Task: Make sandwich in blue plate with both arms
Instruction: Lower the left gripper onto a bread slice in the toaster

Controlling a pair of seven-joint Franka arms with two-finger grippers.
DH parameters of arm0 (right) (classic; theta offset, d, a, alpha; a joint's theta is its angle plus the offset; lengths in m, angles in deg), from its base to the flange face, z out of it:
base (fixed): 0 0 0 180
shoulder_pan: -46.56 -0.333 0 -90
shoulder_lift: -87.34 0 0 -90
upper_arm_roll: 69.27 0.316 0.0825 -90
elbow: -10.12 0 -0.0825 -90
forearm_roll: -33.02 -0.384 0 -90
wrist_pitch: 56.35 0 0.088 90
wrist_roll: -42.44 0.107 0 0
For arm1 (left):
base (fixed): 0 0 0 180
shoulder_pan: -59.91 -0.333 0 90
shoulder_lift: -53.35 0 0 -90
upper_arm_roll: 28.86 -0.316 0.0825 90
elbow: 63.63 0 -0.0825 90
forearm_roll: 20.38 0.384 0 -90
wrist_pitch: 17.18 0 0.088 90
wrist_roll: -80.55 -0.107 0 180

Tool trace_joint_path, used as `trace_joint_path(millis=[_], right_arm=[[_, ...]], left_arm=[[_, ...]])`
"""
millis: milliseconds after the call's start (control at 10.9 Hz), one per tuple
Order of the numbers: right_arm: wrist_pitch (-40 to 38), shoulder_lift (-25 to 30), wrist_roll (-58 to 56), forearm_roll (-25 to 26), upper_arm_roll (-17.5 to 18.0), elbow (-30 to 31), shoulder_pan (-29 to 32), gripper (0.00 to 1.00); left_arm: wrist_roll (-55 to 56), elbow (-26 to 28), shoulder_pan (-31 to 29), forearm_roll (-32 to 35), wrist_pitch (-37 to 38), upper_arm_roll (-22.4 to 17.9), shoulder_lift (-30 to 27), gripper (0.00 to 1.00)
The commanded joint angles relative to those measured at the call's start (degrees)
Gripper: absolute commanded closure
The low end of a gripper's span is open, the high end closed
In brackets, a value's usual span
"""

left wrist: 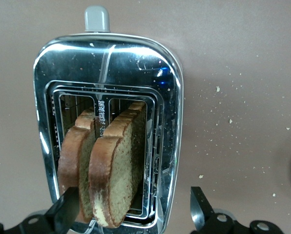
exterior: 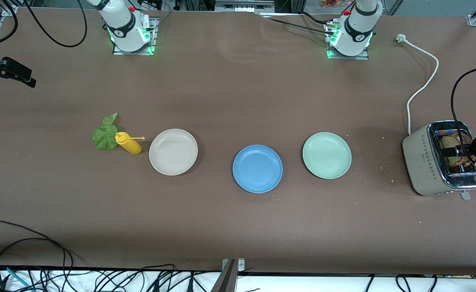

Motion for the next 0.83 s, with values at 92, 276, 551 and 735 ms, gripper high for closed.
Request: trace_joint_path(millis=[92, 276, 551, 735], right_arm=[[0.10, 0.44, 0.48, 0.31, -0.07, 0.22, -0.26, 0.00], [0.01, 0.44, 0.48, 0.31, -0.07, 0.22, -0.09, 0.00], [0.01, 0.44, 0.48, 0.31, -0.07, 0.22, -0.09, 0.00], [0.01, 0.44, 0.48, 0.31, -0.07, 0.22, -0.26, 0.00]], left_arm=[[-0.94, -2.08, -0.42, 1.44, 0.45, 0.47, 2.21, 0.00], [-1.28, -2.08, -0.42, 1.52, 0.45, 0.47, 2.22, 0.14], [-7.60, -2.17, -0.60, 1.52, 0.54, 0.39, 1.69, 0.68], [-9.55, -2.25, -1.04, 1.44, 0.63, 0.39, 1.60, 0.97]])
